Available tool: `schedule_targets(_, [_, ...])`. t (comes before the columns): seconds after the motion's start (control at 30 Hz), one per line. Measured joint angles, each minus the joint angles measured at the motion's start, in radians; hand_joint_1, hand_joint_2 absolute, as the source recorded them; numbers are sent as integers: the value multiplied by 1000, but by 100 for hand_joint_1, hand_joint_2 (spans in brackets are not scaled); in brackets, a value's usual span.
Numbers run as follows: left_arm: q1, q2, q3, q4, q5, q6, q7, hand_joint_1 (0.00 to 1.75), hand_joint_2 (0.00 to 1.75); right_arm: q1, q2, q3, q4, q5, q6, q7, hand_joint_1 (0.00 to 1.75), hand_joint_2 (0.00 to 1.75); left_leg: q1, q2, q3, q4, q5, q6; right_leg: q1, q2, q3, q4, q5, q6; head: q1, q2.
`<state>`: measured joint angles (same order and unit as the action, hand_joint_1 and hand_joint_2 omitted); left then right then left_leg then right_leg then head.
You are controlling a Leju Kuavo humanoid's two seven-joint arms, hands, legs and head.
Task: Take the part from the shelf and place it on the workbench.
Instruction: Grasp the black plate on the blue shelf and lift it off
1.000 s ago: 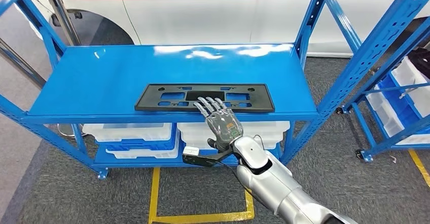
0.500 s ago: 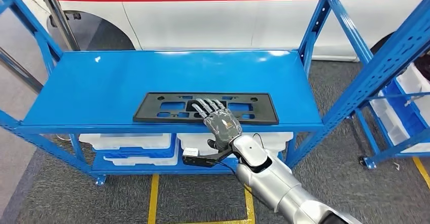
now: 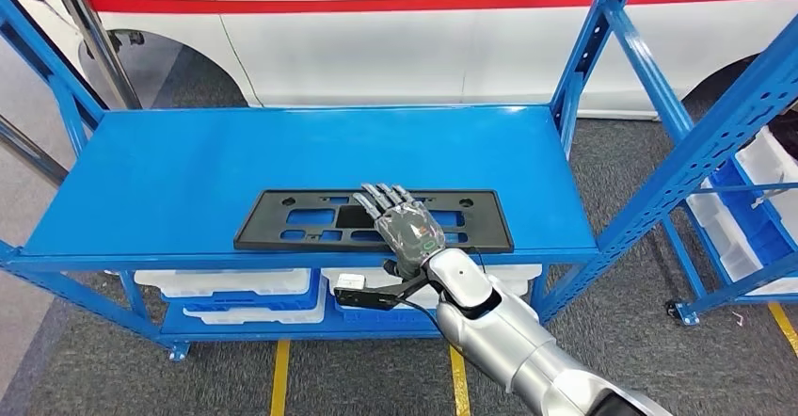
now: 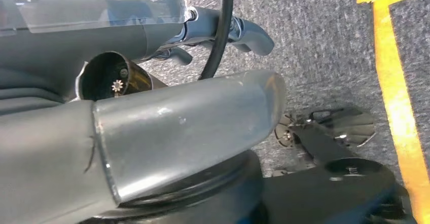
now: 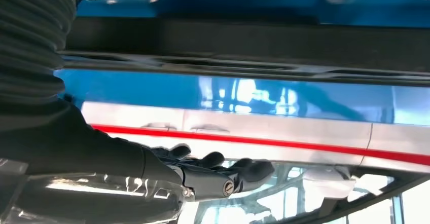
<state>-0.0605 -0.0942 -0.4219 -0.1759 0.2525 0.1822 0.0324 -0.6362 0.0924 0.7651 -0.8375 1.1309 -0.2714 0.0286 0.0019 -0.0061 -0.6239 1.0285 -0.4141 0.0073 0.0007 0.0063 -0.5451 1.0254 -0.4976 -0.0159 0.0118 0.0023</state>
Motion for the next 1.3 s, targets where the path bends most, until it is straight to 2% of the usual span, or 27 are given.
schedule_targets(0.07, [-1,0,0,0,1,0,0,0,0,-2,2,0,0,0,2,-1,0,175,4,-1,9,-11,-5,9,1,-1,5,-1,-7,11,0,0])
schedule_targets(0.13, [1,-1,0,0,3,0,-1,0,0,-9,3,1,0,-4,12,-9,0,175,10,0,23,-23,-7,19,1,-2,-15,46,-33,21,2,0])
schedule_targets(0.17, [2,-1,0,0,3,-1,-3,0,0,-12,4,4,2,-7,23,-16,0,175,11,1,29,-25,-9,23,-2,-2,-44,99,-56,25,3,0])
schedule_targets(0.23, [-1,-2,0,0,5,-1,-10,0,0,-16,2,13,6,-15,54,-34,0,175,11,2,33,-24,-15,28,-6,-3,-130,234,-98,30,3,0])
schedule_targets(0.27, [-1,-2,0,0,5,-2,-13,0,0,-16,1,19,9,-18,67,-42,0,175,11,1,35,-23,-19,29,-7,-3,-164,275,-98,32,3,0])
schedule_targets(0.3, [-1,-2,0,0,5,-2,-15,0,0,-16,0,23,11,-20,76,-47,0,175,11,0,40,-22,-24,28,-9,-3,-183,285,-80,33,3,0])
schedule_targets(0.33, [0,-2,0,0,6,-4,-16,0,0,-18,-1,26,13,-23,84,-51,0,175,11,-1,47,-20,-30,27,-10,-3,-177,246,-39,32,3,0])
schedule_targets(0.37, [1,-3,0,0,7,-7,-18,0,0,-21,-1,29,15,-27,96,-56,0,175,11,-2,54,-17,-37,25,-11,-3,-154,178,11,30,4,0])
schedule_targets(0.4, [2,-3,0,0,8,-11,-20,0,0,-27,-2,34,17,-33,116,-63,0,175,10,-2,61,-16,-44,22,-11,-4,-129,115,46,28,4,0])
schedule_targets(0.43, [0,-3,0,0,8,-15,-22,0,0,-34,-2,41,20,-41,141,-72,0,175,8,-2,65,-12,-51,18,-10,-4,-105,55,72,24,4,0])
schedule_targets(0.47, [-1,-3,0,0,9,-19,-25,0,0,-41,-3,50,23,-50,170,-81,0,175,7,-2,65,-9,-55,14,-9,-3,-93,25,79,21,3,0])
schedule_targets(0.57, [-3,-3,0,0,12,-21,-32,0,0,-57,-4,81,35,-79,232,-95,0,175,5,-2,64,-9,-57,14,-6,3,-87,10,76,16,3,0])
schedule_targets(0.73, [-3,-3,0,0,19,-18,-39,0,0,-89,-4,130,61,-116,248,-93,0,175,5,-1,72,-20,-57,15,-4,5,-86,10,72,7,3,0])
schedule_targets(1.03, [-3,-3,1,0,20,-15,-40,0,0,-107,-5,158,87,-134,248,-87,0,175,7,-1,74,-25,-55,-4,-3,5,-85,11,72,3,3,0])
schedule_targets(1.07, [-3,-3,1,0,20,-15,-40,0,0,-108,-5,162,89,-139,248,-85,34,175,7,0,74,-25,-55,-5,-3,5,-84,11,72,2,3,0])
schedule_targets(1.17, [-2,-3,1,0,20,-14,-41,0,0,-113,-7,171,93,-154,248,-80,165,175,6,0,74,-25,-55,-5,-4,5,-84,11,72,2,3,0])
schedule_targets(1.2, [-2,-3,1,0,21,-14,-41,0,0,-114,-8,173,94,-160,247,-78,174,175,6,0,74,-24,-55,-5,-4,5,-83,11,72,2,3,0])
schedule_targets(1.3, [-2,-3,1,0,21,-13,-43,0,0,-115,-9,180,95,-174,245,-72,175,175,5,0,74,-24,-55,-5,-4,5,-83,11,72,3,3,0])
